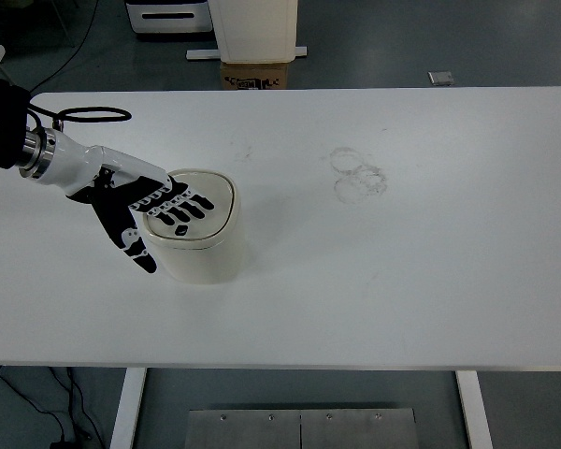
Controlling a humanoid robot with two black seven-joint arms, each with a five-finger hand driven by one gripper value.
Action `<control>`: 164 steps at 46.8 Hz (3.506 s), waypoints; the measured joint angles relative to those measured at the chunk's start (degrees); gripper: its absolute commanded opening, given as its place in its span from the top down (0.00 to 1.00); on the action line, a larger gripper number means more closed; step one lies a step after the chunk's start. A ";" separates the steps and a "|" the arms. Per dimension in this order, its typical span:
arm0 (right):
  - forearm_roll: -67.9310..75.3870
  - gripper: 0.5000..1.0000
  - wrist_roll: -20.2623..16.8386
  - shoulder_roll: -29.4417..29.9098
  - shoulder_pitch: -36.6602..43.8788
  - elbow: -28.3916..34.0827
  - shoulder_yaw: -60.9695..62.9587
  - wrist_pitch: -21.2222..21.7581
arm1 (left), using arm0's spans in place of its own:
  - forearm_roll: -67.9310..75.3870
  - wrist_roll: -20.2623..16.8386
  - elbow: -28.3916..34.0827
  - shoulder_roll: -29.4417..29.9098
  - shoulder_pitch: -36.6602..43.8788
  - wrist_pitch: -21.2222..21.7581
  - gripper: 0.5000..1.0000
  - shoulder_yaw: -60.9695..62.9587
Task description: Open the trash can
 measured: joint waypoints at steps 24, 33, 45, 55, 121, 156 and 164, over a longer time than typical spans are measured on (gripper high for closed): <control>0.00 0.02 0.00 0.00 0.00 0.00 0.00 0.00 | -0.01 0.01 0.08 0.01 0.34 -0.01 0.00 -0.01; 0.01 0.02 0.00 0.00 0.00 0.00 0.00 0.00 | -0.60 0.03 1.59 0.39 -0.90 -0.05 0.00 -0.72; -0.02 0.02 0.02 0.00 0.00 -0.01 0.01 0.00 | -3.46 -0.23 11.68 -0.12 -0.98 -0.02 0.00 -4.65; -0.01 0.02 0.00 0.00 -0.01 -0.01 0.00 0.00 | -8.81 -0.52 20.46 -0.92 0.31 -0.02 0.00 -5.90; -0.02 0.02 0.00 0.00 0.00 0.00 -0.02 0.00 | -30.55 -4.77 61.67 -7.26 37.47 15.46 0.00 -47.69; 0.00 0.02 0.00 0.00 0.00 0.00 0.01 0.00 | -33.48 -11.41 67.51 -12.38 52.40 11.35 0.00 -62.08; -0.02 0.02 -0.01 0.00 -0.01 0.00 0.00 0.00 | -33.49 -11.40 67.52 -12.28 53.04 11.34 0.00 -62.15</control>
